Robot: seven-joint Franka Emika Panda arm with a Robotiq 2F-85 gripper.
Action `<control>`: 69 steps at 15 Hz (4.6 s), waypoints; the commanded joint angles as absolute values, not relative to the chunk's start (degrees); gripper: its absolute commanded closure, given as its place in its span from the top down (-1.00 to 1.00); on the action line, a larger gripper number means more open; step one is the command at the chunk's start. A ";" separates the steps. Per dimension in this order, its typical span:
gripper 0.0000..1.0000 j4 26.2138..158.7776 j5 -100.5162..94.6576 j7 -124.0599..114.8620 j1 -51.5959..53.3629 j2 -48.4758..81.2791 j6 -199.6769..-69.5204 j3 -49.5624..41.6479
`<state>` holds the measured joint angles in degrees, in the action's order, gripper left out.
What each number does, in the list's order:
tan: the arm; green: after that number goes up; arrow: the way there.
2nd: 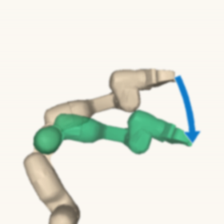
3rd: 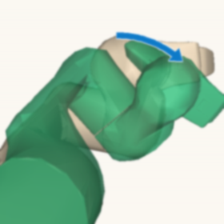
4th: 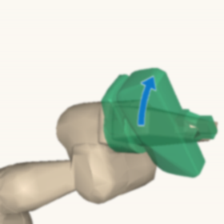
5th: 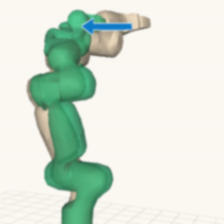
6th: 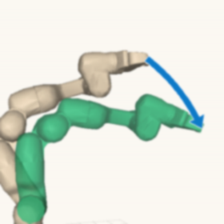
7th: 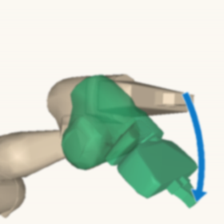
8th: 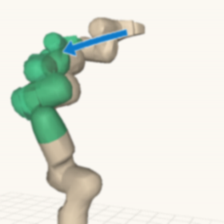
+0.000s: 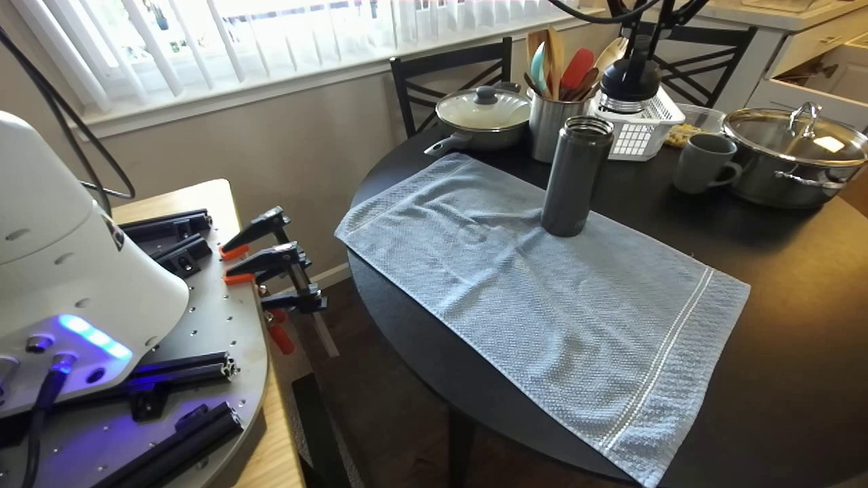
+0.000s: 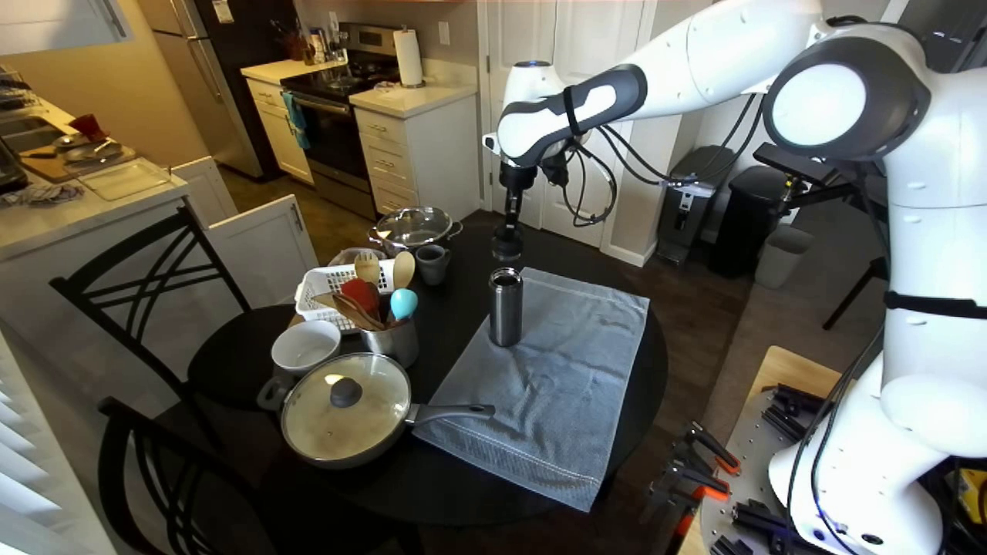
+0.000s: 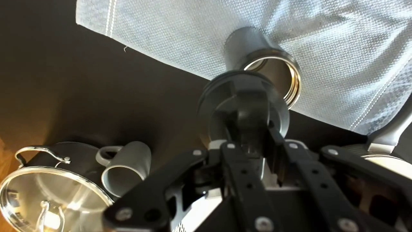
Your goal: Put the black lid on the bottle
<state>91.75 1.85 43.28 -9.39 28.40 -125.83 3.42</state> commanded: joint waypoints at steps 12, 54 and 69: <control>-0.89 97.35 -0.77 44.44 -6.60 26.56 -124.63 3.83; -0.89 97.34 -0.37 38.99 -6.54 28.79 -130.44 4.09; 0.09 98.05 -1.47 38.21 -6.25 28.88 -130.90 3.52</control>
